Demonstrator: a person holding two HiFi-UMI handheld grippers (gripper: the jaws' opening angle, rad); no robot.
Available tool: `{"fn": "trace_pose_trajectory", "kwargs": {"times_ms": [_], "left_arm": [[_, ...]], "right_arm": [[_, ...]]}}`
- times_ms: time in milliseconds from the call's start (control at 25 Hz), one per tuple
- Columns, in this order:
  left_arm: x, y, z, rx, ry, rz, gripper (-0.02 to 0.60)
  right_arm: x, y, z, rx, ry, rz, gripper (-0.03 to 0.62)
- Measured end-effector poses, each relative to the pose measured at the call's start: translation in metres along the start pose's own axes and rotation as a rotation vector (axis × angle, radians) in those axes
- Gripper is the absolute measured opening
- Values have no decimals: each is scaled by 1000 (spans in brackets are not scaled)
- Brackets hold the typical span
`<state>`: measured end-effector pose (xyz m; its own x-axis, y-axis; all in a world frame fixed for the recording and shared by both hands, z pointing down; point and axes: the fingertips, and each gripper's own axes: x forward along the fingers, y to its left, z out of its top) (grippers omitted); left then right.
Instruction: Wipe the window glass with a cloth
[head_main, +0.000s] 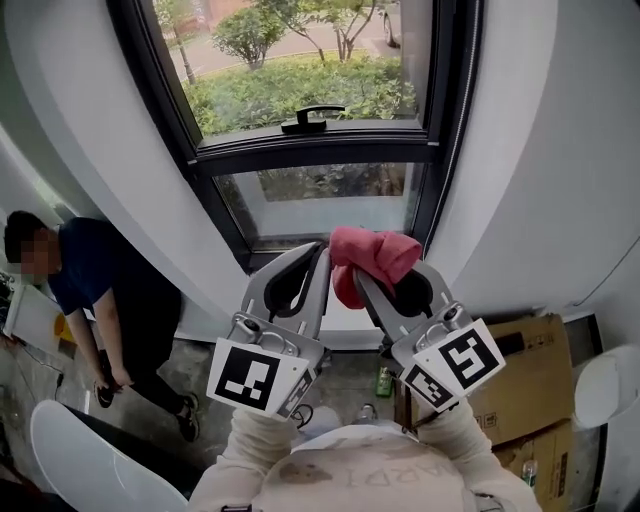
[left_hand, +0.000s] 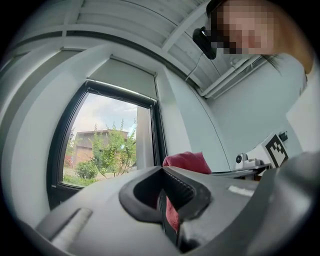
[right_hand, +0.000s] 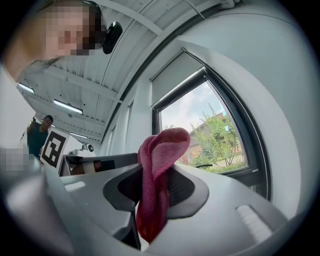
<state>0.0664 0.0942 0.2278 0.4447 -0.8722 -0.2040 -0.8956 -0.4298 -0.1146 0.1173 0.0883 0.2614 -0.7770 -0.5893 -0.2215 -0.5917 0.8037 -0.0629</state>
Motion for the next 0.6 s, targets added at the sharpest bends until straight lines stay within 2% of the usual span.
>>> {"fn": "trace_pose_trajectory", "kwargs": {"times_ms": [280, 600], "left_arm": [[40, 3, -17, -4, 18, -17, 0], [83, 37, -36, -26, 7, -67, 0]], "right_arm": [[7, -42, -13, 28, 13, -37, 127], [43, -82, -24, 17, 21, -104, 126]]}}
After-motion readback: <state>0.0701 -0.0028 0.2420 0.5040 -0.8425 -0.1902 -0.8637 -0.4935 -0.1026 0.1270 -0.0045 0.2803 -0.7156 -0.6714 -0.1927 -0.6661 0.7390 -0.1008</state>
